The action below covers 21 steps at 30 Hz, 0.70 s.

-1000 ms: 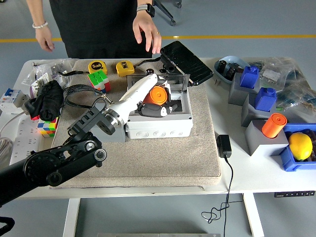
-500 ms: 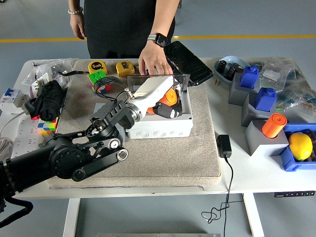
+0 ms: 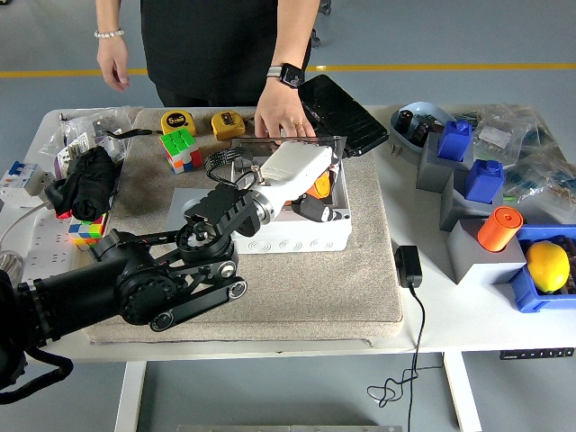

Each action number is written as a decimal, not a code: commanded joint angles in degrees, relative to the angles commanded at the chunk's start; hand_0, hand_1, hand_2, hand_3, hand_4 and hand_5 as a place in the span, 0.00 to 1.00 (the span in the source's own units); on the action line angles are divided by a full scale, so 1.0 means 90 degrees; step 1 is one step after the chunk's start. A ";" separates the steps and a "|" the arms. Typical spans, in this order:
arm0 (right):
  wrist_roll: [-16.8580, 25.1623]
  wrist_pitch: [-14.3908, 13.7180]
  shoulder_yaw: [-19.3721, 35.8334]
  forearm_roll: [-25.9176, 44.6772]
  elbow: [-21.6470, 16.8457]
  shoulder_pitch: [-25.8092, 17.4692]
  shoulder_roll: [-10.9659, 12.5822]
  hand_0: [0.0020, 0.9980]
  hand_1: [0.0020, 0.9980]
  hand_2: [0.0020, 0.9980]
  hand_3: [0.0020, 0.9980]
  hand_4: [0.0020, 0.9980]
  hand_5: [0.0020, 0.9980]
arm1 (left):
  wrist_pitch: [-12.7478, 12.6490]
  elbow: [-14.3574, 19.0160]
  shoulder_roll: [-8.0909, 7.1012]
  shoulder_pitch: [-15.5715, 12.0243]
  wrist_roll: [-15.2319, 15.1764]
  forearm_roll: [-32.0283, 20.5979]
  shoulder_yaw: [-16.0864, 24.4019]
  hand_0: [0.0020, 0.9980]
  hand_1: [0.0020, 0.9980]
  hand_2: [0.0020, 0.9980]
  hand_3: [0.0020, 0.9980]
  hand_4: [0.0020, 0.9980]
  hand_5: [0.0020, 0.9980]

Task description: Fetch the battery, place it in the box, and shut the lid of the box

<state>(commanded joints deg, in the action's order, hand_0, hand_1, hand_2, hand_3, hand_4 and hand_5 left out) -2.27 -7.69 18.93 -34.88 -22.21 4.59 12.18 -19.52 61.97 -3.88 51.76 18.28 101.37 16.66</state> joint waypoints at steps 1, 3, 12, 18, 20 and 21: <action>-0.0001 0.0002 -0.0005 0.0003 0.0002 -0.0001 -0.0002 0.59 0.60 0.57 0.55 0.92 0.44 | 0.0003 -0.0033 0.0014 0.0003 -0.0017 -0.0027 -0.0015 0.24 0.16 0.17 0.33 1.00 0.27; 0.0000 0.0003 -0.0011 0.0005 -0.0001 -0.0002 -0.0007 0.59 0.60 0.57 0.55 0.92 0.44 | 0.0019 -0.0113 0.0048 0.0024 -0.0037 -0.0047 -0.0037 0.27 0.20 0.23 0.39 1.00 0.29; 0.0005 -0.0003 -0.0011 -0.0014 -0.0028 0.0015 -0.0005 0.59 0.60 0.57 0.55 0.92 0.44 | 0.0111 -0.0387 0.0103 0.0183 -0.0150 -0.0203 -0.0125 0.28 0.21 0.24 0.39 1.00 0.31; 0.0021 -0.0022 -0.0025 -0.0014 -0.0031 0.0012 0.0000 0.59 0.60 0.57 0.55 0.92 0.44 | 0.0107 -0.0457 0.0132 0.0248 -0.0230 -0.0266 -0.0166 0.28 0.21 0.24 0.39 1.00 0.32; 0.0024 -0.0025 -0.0026 -0.0017 -0.0039 0.0016 0.0000 0.59 0.60 0.57 0.55 0.92 0.44 | 0.0098 -0.0494 0.0144 0.0260 -0.0272 -0.0287 -0.0182 0.28 0.21 0.24 0.39 1.00 0.32; 0.0025 -0.0026 -0.0027 -0.0016 -0.0041 0.0017 -0.0001 0.59 0.60 0.57 0.55 0.92 0.44 | 0.0094 -0.0506 0.0146 0.0261 -0.0282 -0.0292 -0.0186 0.28 0.26 0.26 0.40 1.00 0.33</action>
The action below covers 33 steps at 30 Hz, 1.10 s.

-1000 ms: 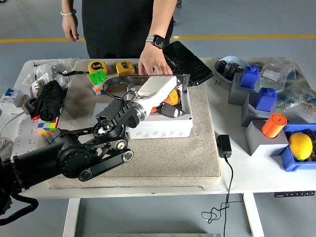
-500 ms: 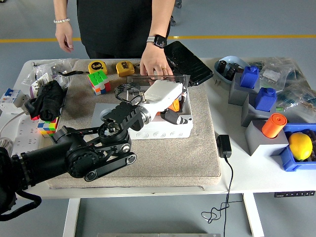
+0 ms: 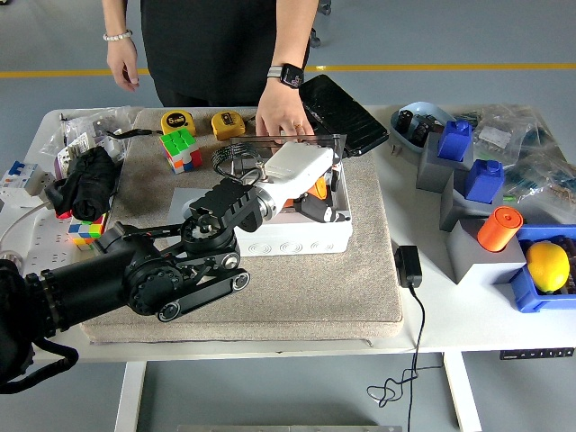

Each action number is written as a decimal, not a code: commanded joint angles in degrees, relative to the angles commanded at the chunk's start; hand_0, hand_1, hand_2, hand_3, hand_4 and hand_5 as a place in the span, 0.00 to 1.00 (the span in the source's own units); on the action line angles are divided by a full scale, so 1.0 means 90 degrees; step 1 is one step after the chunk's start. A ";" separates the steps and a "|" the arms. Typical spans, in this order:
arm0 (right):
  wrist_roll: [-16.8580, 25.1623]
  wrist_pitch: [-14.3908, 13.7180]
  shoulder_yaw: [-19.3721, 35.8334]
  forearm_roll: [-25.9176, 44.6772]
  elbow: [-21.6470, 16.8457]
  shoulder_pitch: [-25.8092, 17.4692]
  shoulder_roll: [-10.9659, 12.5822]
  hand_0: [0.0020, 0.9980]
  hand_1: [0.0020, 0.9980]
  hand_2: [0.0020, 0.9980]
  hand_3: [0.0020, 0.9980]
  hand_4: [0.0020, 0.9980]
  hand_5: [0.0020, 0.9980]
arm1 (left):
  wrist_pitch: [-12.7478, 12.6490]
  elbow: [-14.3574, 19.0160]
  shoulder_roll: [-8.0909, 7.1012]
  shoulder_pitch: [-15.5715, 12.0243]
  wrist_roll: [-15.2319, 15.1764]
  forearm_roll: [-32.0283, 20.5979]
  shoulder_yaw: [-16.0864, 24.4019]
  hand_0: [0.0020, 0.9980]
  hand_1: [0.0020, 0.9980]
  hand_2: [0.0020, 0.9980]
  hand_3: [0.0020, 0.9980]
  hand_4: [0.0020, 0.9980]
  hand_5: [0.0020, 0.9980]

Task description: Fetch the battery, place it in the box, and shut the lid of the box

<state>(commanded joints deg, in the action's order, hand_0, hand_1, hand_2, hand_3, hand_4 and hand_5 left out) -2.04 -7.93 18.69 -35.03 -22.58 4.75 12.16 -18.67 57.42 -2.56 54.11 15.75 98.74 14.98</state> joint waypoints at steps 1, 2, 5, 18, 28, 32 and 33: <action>0.0000 -0.0001 0.0002 -0.0004 -0.0004 0.0001 -0.0001 0.59 0.60 0.57 0.55 0.92 0.44 | -0.0004 -0.0021 0.0002 0.0001 -0.0013 -0.0011 -0.0007 0.28 0.26 0.26 0.40 1.00 0.33; 0.0001 -0.0003 0.0008 -0.0013 -0.0011 0.0001 -0.0001 0.59 0.60 0.57 0.55 0.92 0.44 | -0.0005 -0.0041 0.0002 0.0001 -0.0023 -0.0013 -0.0012 0.28 0.26 0.26 0.40 1.00 0.33; 0.0002 -0.0005 0.0014 -0.0028 -0.0021 -0.0006 0.0001 0.59 0.60 0.57 0.55 0.92 0.44 | -0.0004 -0.0068 -0.0005 -0.0001 -0.0048 -0.0009 -0.0023 0.28 0.26 0.26 0.40 1.00 0.33; 0.0005 -0.0014 0.0018 -0.0045 -0.0031 -0.0007 -0.0009 0.59 0.60 0.56 0.55 0.92 0.44 | -0.0025 -0.0176 -0.0029 -0.0031 -0.0136 0.0089 0.0000 0.31 0.47 0.42 0.54 1.00 0.37; 0.0006 -0.0014 0.0030 -0.0050 -0.0035 -0.0014 -0.0019 0.59 0.60 0.56 0.55 0.92 0.44 | 0.0030 0.0172 -0.0123 -0.0138 -0.0137 0.0128 0.0302 0.31 0.46 0.41 0.54 1.00 0.38; 0.0008 -0.0014 0.0045 -0.0052 -0.0039 -0.0007 -0.0025 0.59 0.60 0.56 0.55 0.92 0.44 | 0.0043 0.0534 -0.0239 -0.0266 -0.0157 0.0083 0.0555 0.30 0.45 0.41 0.52 1.00 0.39; 0.0009 -0.0015 0.0053 -0.0055 -0.0041 -0.0007 -0.0026 0.59 0.60 0.56 0.55 0.92 0.44 | 0.0024 0.0730 -0.0310 -0.0342 -0.0200 0.0033 0.0674 0.30 0.45 0.41 0.52 1.00 0.39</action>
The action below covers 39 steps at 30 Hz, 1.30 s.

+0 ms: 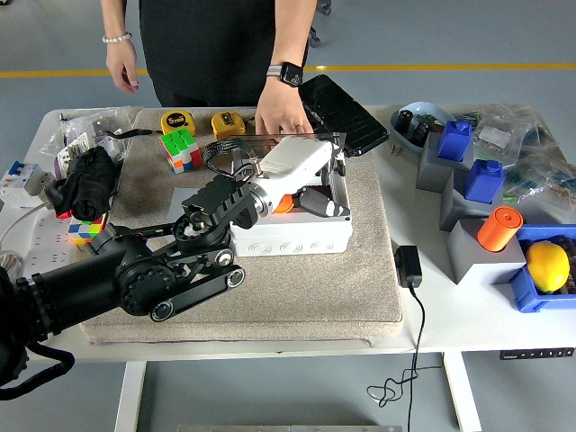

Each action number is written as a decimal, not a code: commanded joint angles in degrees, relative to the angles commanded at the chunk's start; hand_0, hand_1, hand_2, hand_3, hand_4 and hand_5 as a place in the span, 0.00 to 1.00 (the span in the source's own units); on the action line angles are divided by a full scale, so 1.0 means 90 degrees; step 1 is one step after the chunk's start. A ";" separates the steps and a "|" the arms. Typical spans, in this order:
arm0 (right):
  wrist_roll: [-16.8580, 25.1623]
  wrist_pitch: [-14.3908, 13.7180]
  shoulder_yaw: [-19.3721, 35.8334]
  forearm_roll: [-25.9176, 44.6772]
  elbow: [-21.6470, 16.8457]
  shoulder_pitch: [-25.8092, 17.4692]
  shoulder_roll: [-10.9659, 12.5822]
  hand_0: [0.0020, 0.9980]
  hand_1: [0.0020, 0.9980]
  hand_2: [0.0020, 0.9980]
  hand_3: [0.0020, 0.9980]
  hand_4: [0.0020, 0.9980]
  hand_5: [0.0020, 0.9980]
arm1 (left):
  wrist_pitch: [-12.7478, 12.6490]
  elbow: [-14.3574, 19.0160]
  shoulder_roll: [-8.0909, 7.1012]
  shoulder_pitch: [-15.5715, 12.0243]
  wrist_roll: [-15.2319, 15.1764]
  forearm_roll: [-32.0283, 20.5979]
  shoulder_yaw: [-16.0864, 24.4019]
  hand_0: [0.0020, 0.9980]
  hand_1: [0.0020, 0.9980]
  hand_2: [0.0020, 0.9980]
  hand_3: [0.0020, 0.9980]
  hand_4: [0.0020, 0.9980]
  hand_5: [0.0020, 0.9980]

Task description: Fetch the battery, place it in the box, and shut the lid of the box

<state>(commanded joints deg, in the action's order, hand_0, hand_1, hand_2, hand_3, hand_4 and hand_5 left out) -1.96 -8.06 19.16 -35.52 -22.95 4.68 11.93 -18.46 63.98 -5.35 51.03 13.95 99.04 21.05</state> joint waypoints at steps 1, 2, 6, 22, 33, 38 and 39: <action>0.0000 0.0000 0.0002 -0.0001 0.0000 0.0000 0.0000 0.59 0.60 0.56 0.55 0.92 0.44 | -0.0016 0.0078 -0.0032 -0.0035 -0.0024 -0.0016 0.0052 0.30 0.45 0.41 0.52 1.00 0.39; -0.0001 0.0000 0.0001 -0.0002 0.0001 0.0000 0.0001 0.59 0.60 0.56 0.55 0.92 0.44 | -0.0061 0.0203 -0.0087 -0.0097 -0.0073 -0.0036 0.0135 0.30 0.45 0.41 0.52 1.00 0.39; -0.0003 0.0002 0.0003 -0.0012 0.0004 -0.0008 0.0002 0.59 0.60 0.56 0.55 0.92 0.44 | -0.0217 0.0809 -0.0361 -0.0392 -0.0270 -0.0205 0.0539 0.30 0.43 0.41 0.49 1.00 0.42; 0.0001 -0.0001 0.0103 -0.0051 0.0011 -0.0009 0.0013 0.59 0.60 0.56 0.55 0.92 0.44 | -0.0476 0.2148 -0.1605 -0.1774 -0.0810 -0.0225 0.1687 0.32 0.53 0.55 0.52 0.92 0.36; 0.0005 -0.0002 0.0127 -0.0095 -0.0013 0.0003 0.0031 0.59 0.60 0.56 0.55 0.92 0.44 | -0.0231 0.1947 -0.1963 -0.2115 -0.0694 -0.0075 0.1632 0.30 0.55 0.57 0.53 0.92 0.36; 0.0006 -0.0004 0.0149 -0.0122 -0.0046 0.0007 0.0031 0.59 0.60 0.56 0.55 0.92 0.44 | -0.0140 0.1852 -0.1900 -0.2064 -0.0597 -0.0009 0.1512 0.30 0.55 0.57 0.53 0.92 0.36; 0.0006 -0.0005 0.0163 -0.0132 -0.0055 0.0007 0.0030 0.59 0.60 0.56 0.55 0.92 0.44 | -0.0121 0.1827 -0.1886 -0.2043 -0.0571 0.0020 0.1483 0.30 0.55 0.57 0.53 0.92 0.36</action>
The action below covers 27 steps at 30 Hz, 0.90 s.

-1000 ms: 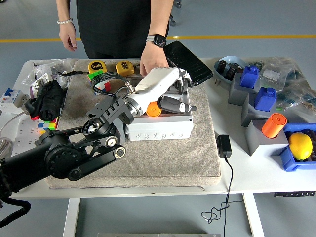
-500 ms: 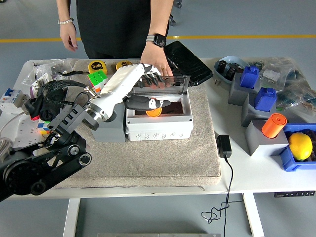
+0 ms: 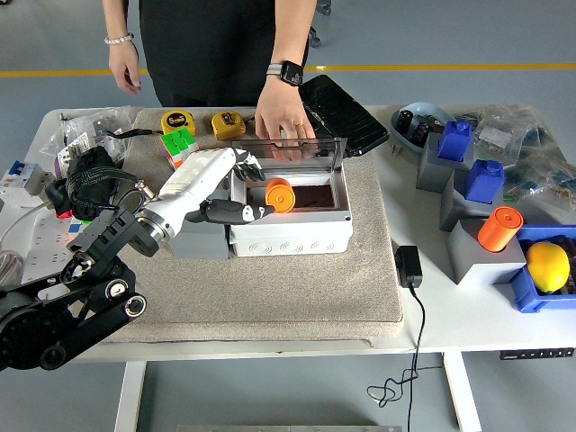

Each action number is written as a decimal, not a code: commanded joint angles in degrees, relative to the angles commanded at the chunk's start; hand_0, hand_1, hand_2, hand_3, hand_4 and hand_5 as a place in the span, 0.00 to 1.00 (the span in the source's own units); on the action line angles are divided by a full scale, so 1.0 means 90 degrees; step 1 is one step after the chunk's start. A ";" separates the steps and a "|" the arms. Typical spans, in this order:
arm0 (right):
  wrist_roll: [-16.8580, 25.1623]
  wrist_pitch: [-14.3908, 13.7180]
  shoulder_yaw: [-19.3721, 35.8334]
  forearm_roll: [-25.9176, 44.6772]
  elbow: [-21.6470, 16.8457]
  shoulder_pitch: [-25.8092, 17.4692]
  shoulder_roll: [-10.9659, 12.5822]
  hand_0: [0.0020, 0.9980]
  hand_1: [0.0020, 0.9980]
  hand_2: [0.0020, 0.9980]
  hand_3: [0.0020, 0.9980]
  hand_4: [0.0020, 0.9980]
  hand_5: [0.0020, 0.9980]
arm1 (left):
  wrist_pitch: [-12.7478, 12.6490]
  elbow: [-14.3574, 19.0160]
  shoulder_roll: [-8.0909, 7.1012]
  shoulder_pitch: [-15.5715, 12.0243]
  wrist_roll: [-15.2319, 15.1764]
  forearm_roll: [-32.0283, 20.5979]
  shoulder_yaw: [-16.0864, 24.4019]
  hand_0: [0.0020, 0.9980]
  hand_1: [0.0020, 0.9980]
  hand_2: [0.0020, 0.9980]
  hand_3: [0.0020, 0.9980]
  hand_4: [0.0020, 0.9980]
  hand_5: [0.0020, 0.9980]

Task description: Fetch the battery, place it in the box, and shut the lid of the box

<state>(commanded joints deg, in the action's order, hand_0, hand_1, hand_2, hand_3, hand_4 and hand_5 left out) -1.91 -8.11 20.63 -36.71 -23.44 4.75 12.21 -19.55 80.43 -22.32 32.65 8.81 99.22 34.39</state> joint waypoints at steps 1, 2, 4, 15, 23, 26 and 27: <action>0.0000 0.0000 0.0015 -0.0012 -0.0012 0.0000 0.0001 0.59 0.60 0.56 0.55 0.92 0.44 | 0.0026 -0.0033 0.0014 0.0028 0.0040 0.0042 -0.0039 0.32 0.56 0.57 0.53 0.92 0.35; 0.0001 0.0000 0.0020 -0.0016 -0.0015 0.0000 0.0002 0.59 0.60 0.56 0.55 0.92 0.44 | 0.0037 -0.0043 0.0017 0.0037 0.0058 0.0047 -0.0052 0.32 0.56 0.57 0.53 0.92 0.35; 0.0001 -0.0003 0.0044 -0.0025 -0.0020 -0.0003 0.0004 0.59 0.60 0.56 0.55 0.92 0.44 | 0.0111 -0.0097 0.0031 0.0077 0.0152 0.0047 -0.0114 0.32 0.56 0.57 0.53 0.92 0.35; 0.0007 -0.0007 0.0027 -0.0027 -0.0019 -0.0012 0.0001 0.59 0.60 0.56 0.55 0.92 0.44 | 0.0327 -0.0107 0.0345 0.0277 0.0306 -0.0174 -0.0411 0.32 0.56 0.58 0.53 0.93 0.37; 0.0013 -0.0008 -0.0068 -0.0010 -0.0038 0.0023 -0.0013 0.59 0.60 0.56 0.55 0.92 0.44 | 0.0132 -0.0337 0.1296 0.0712 0.0086 -0.0637 -0.0678 0.31 0.56 0.58 0.53 0.93 0.37; 0.0012 -0.0009 -0.0078 -0.0018 -0.0052 0.0032 -0.0010 0.59 0.60 0.56 0.55 0.92 0.44 | 0.0135 -0.0488 0.1535 0.0862 0.0066 -0.0828 -0.0805 0.32 0.57 0.59 0.55 0.93 0.38; 0.0013 -0.0011 -0.0079 -0.0023 -0.0059 0.0032 -0.0005 0.59 0.60 0.56 0.55 0.92 0.44 | 0.0135 -0.0587 0.1639 0.0951 -0.0002 -0.1005 -0.0898 0.32 0.57 0.59 0.55 0.93 0.38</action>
<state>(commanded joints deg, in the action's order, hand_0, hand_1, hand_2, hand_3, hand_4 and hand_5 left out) -1.79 -8.21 19.92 -36.92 -23.97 5.03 12.16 -18.33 75.14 -7.57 41.21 8.80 90.18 26.31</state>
